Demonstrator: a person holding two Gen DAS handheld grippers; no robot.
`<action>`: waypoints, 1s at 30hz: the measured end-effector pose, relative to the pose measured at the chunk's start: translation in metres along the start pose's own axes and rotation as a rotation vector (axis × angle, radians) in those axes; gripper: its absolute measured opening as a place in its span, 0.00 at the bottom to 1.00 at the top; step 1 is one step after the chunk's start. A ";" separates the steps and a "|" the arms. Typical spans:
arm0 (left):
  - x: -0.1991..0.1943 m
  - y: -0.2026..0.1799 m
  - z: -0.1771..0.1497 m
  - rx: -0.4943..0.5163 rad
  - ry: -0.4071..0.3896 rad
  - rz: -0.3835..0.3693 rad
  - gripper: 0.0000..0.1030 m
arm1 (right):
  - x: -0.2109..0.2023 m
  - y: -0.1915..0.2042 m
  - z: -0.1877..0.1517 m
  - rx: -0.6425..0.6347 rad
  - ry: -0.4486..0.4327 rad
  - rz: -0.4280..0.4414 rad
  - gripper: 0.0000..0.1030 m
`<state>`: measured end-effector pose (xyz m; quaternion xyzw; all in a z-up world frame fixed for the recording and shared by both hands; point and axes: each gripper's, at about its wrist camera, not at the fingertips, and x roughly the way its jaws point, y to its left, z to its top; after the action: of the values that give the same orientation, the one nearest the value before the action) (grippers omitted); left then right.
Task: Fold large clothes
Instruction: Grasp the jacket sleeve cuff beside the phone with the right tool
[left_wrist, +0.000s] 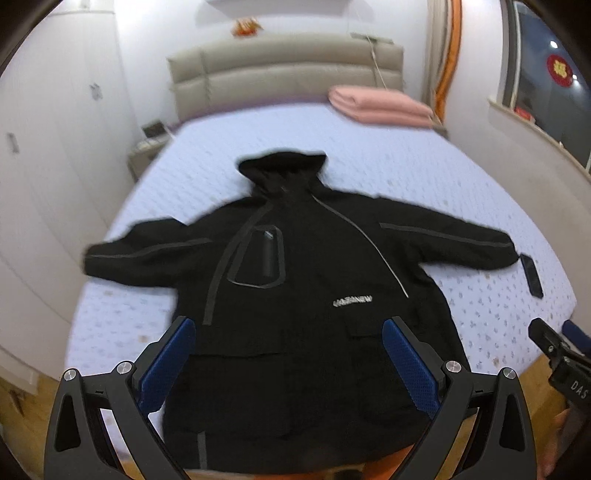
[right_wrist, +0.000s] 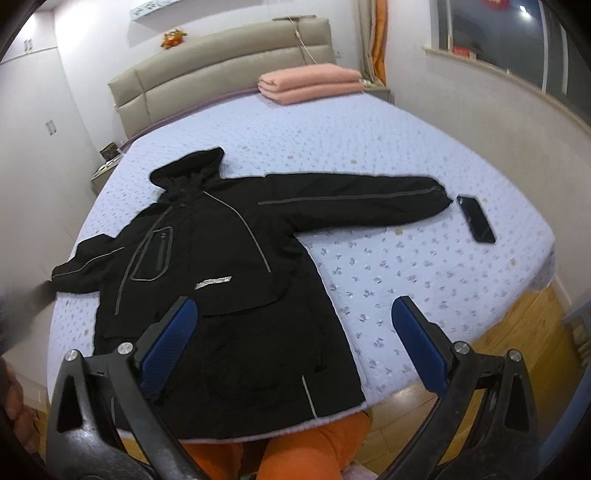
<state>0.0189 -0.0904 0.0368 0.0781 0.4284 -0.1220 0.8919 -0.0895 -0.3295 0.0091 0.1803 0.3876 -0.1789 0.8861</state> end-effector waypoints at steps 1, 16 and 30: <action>0.024 -0.007 0.003 0.007 0.017 -0.008 0.98 | 0.019 -0.006 0.000 0.012 0.011 -0.001 1.00; 0.222 -0.167 0.084 0.324 0.141 -0.150 0.98 | 0.194 -0.178 0.097 0.311 0.129 -0.240 0.99; 0.289 -0.318 0.149 0.286 0.247 -0.268 0.98 | 0.278 -0.336 0.160 0.553 0.243 -0.182 0.74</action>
<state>0.2139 -0.4755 -0.1085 0.1603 0.5191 -0.2882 0.7885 0.0331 -0.7451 -0.1588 0.3993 0.4416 -0.3332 0.7311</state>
